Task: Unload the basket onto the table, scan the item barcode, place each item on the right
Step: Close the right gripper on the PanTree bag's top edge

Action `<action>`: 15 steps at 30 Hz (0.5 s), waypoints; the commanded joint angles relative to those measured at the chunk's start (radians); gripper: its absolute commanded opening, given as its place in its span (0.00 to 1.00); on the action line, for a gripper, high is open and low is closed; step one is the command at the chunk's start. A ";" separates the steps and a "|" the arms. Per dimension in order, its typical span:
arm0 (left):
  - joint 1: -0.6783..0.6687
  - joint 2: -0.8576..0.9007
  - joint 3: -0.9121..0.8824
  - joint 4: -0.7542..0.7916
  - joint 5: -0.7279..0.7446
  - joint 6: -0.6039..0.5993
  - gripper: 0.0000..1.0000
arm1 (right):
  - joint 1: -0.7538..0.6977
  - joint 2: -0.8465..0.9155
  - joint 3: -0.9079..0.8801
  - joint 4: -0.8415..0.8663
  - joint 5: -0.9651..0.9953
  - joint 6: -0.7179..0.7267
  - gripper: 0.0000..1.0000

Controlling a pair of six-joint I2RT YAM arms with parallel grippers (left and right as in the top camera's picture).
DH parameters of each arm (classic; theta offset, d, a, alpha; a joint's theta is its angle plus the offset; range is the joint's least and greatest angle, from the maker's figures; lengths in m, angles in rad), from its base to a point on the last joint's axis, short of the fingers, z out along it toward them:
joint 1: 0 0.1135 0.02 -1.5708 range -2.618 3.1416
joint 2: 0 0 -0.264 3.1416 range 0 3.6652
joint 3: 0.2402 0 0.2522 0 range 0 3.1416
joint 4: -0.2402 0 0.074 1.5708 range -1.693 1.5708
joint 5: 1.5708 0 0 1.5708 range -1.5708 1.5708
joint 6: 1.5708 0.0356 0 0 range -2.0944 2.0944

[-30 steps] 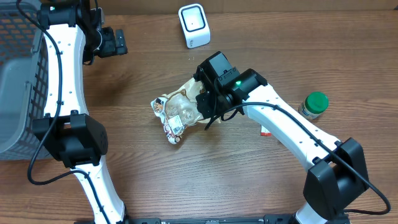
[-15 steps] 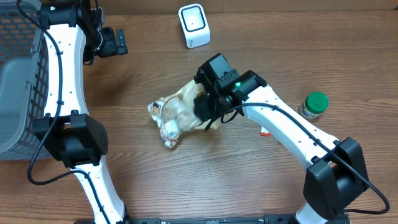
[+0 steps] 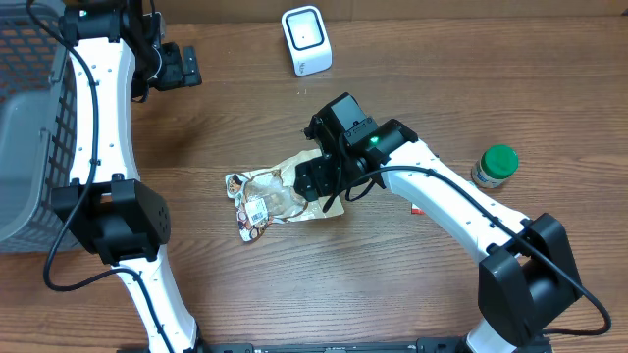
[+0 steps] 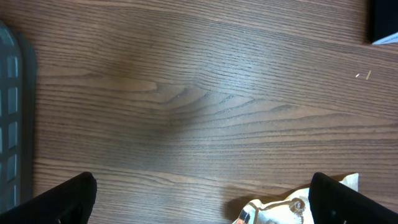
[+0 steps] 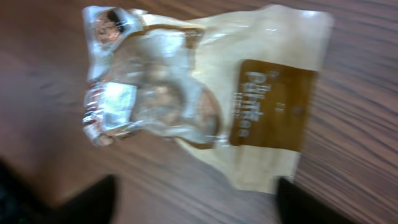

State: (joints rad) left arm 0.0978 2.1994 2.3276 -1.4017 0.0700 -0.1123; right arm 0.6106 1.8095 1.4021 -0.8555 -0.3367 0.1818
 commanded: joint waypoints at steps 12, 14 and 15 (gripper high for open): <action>-0.006 -0.006 -0.003 0.000 -0.007 0.012 1.00 | 0.005 -0.010 -0.002 0.045 -0.630 0.000 0.04; -0.006 -0.006 -0.003 0.000 -0.007 0.012 1.00 | 0.005 -0.010 -0.002 0.051 -0.672 0.000 0.04; -0.007 -0.006 -0.003 0.000 -0.007 0.012 1.00 | 0.005 -0.010 -0.002 0.055 -0.696 0.000 0.04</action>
State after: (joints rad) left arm 0.0978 2.1994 2.3276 -1.4017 0.0696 -0.1123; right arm 0.6109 1.8095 1.4021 -0.8097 -0.9062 0.1860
